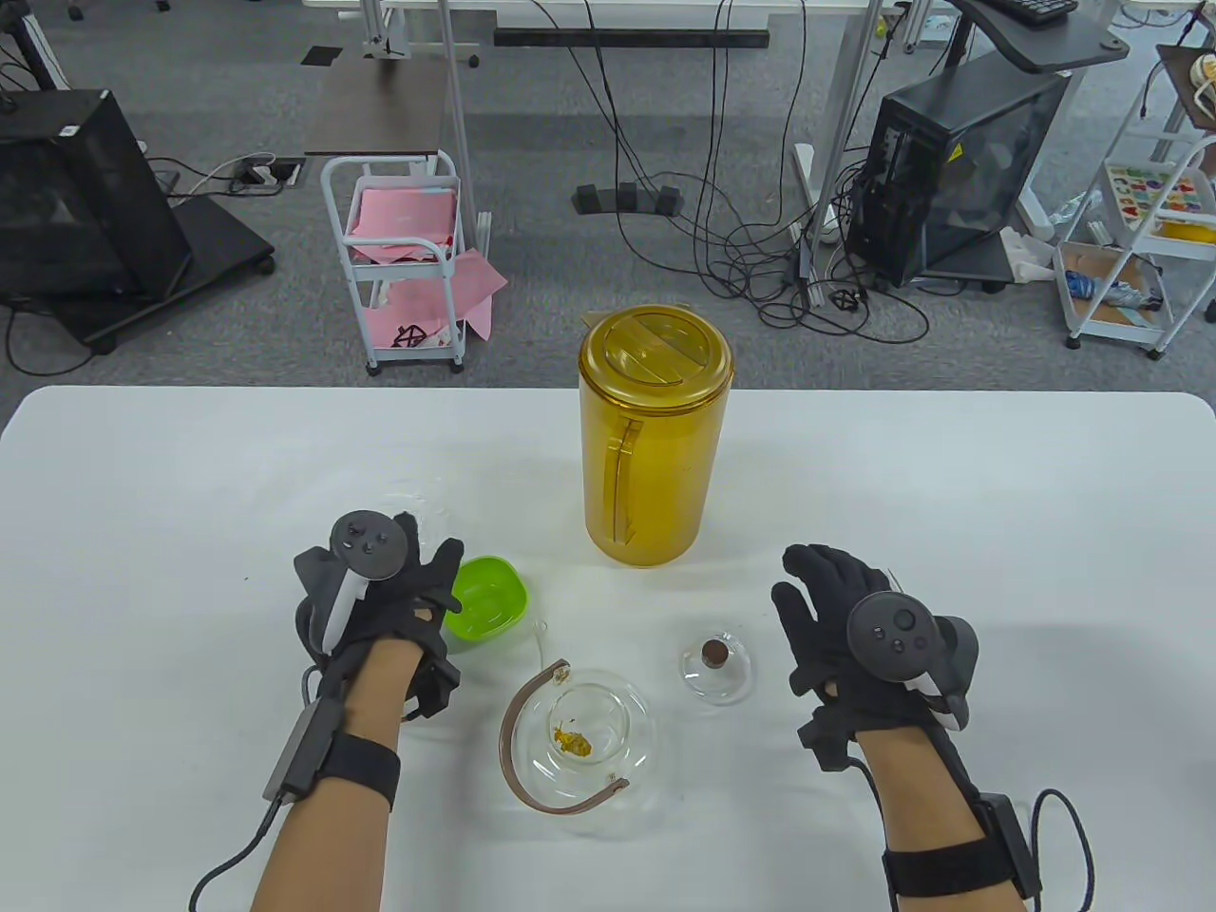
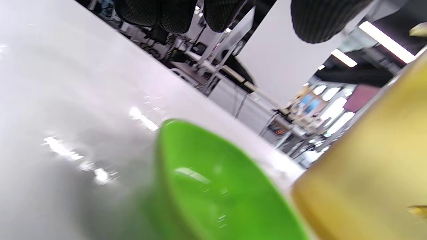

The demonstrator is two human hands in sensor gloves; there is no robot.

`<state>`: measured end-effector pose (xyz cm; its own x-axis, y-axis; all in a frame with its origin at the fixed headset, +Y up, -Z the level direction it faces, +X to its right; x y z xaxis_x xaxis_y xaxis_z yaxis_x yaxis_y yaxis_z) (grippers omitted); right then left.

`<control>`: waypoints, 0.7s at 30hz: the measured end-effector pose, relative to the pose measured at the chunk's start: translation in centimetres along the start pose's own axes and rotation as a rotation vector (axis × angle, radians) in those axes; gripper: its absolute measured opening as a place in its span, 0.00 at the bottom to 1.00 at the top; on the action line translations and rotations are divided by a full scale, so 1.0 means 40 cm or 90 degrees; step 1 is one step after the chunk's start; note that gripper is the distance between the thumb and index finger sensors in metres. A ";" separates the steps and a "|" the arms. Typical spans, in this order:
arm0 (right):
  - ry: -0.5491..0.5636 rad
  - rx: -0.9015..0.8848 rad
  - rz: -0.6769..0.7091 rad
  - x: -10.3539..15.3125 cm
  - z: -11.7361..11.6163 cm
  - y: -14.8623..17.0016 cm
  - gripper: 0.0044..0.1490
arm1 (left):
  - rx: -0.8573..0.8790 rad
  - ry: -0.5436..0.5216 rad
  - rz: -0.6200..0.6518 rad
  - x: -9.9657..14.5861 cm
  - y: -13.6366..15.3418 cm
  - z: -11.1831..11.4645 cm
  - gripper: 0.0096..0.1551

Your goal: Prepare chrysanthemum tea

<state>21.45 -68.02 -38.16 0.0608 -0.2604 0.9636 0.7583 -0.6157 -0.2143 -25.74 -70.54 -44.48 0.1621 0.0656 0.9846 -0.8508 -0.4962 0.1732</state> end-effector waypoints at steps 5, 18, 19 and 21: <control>-0.005 0.006 -0.003 0.000 -0.007 0.002 0.36 | 0.090 -0.055 0.142 0.017 -0.102 -0.076 0.46; -0.013 0.010 -0.010 -0.001 -0.010 0.006 0.36 | -0.028 -0.066 0.254 0.036 -0.433 -0.108 0.46; -0.013 0.010 -0.010 -0.001 -0.010 0.006 0.36 | -0.033 -0.059 0.244 0.033 -0.449 -0.100 0.47; -0.013 0.009 -0.009 -0.001 -0.010 0.006 0.36 | -0.045 -0.046 0.227 0.027 -0.475 -0.086 0.50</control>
<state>21.38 -68.44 -38.32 0.0634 -0.2369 0.9695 0.7679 -0.6089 -0.1990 -11.14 -58.06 -46.62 -0.1184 -0.1624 0.9796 -0.8923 -0.4155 -0.1767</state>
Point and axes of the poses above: the tracker on the back of each hand, its own y axis roughly to the little-finger side, its own x axis roughly from the fingertips to the wrist, z = x × y, the point moved 3 cm from there along -x, roughly from the wrist to the fingertips, and after that the axes turned 7 degrees about -x, right-handed, at the moved point
